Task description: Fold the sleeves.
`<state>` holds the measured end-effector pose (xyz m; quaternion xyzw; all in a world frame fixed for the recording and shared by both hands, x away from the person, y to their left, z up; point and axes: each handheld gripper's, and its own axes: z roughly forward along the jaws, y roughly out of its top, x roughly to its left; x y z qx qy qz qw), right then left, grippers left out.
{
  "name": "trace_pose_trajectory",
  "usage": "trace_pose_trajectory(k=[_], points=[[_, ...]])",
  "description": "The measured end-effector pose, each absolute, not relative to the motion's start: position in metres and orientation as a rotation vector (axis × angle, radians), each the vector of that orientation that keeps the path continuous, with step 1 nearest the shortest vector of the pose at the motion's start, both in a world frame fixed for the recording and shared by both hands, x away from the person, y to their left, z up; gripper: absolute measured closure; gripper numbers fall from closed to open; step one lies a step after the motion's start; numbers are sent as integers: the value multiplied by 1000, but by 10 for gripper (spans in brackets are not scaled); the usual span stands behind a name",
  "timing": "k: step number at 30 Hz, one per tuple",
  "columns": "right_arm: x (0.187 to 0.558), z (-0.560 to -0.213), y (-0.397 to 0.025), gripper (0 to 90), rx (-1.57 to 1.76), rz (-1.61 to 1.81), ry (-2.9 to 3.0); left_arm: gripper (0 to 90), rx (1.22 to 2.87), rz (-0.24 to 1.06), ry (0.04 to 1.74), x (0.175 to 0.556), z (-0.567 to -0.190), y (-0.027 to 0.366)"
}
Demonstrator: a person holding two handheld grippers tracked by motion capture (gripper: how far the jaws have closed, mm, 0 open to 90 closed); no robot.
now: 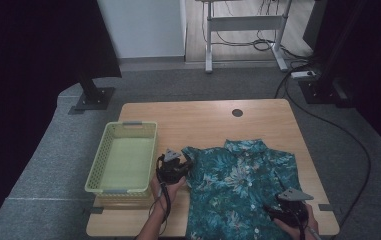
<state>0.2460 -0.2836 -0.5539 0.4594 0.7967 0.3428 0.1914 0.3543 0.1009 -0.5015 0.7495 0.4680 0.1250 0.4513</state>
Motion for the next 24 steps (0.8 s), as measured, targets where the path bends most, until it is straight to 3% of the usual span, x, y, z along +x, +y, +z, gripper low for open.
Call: trace_pose_trajectory(k=[24], points=[[246,-554,-284,369,1288,972,2238,875,1898,309,1127,360,-506,74]])
